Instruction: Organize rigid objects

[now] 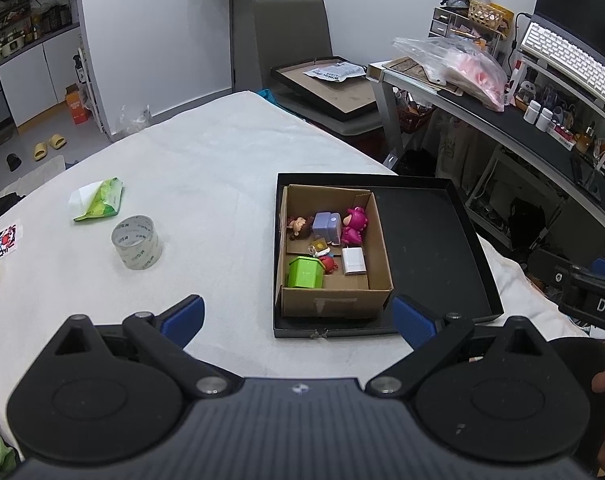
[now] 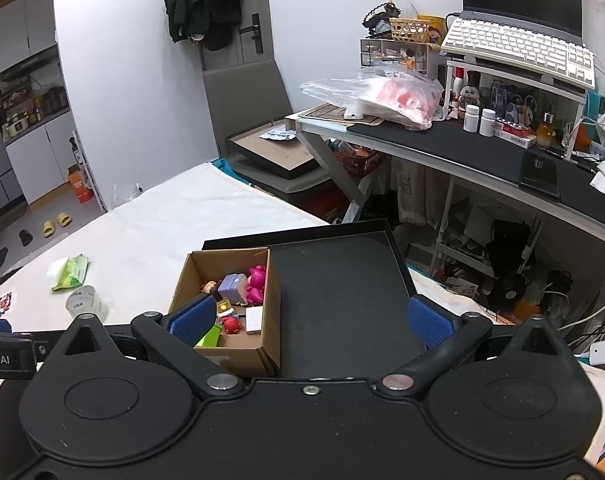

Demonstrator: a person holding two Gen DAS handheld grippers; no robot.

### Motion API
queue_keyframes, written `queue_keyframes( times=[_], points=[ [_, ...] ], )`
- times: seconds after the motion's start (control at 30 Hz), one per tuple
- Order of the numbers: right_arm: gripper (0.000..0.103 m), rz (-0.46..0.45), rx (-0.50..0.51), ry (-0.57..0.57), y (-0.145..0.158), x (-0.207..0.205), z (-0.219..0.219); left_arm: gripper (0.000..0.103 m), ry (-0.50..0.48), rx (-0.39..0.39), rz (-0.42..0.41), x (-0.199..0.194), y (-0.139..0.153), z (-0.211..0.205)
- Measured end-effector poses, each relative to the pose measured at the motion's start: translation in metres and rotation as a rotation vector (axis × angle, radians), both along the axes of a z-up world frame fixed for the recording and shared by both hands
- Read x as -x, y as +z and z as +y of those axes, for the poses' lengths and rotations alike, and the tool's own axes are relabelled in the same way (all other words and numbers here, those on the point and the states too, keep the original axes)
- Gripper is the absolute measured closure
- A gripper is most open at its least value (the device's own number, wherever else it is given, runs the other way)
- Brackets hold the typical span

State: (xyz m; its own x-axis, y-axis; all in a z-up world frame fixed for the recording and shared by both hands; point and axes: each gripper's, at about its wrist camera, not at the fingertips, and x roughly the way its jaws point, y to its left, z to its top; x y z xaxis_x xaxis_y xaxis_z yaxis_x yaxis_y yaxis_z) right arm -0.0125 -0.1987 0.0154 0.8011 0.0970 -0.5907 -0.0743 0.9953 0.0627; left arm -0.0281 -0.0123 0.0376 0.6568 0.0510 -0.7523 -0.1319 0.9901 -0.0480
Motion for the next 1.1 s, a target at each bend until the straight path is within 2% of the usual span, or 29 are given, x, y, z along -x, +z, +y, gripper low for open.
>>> queue_keyframes(
  times=[1.1],
  points=[
    [0.000, 0.015, 0.024, 0.029, 0.0016, 0.0035, 0.0074, 0.004, -0.001, 0.009, 0.008, 0.0035, -0.0032, 0.0009]
  ],
)
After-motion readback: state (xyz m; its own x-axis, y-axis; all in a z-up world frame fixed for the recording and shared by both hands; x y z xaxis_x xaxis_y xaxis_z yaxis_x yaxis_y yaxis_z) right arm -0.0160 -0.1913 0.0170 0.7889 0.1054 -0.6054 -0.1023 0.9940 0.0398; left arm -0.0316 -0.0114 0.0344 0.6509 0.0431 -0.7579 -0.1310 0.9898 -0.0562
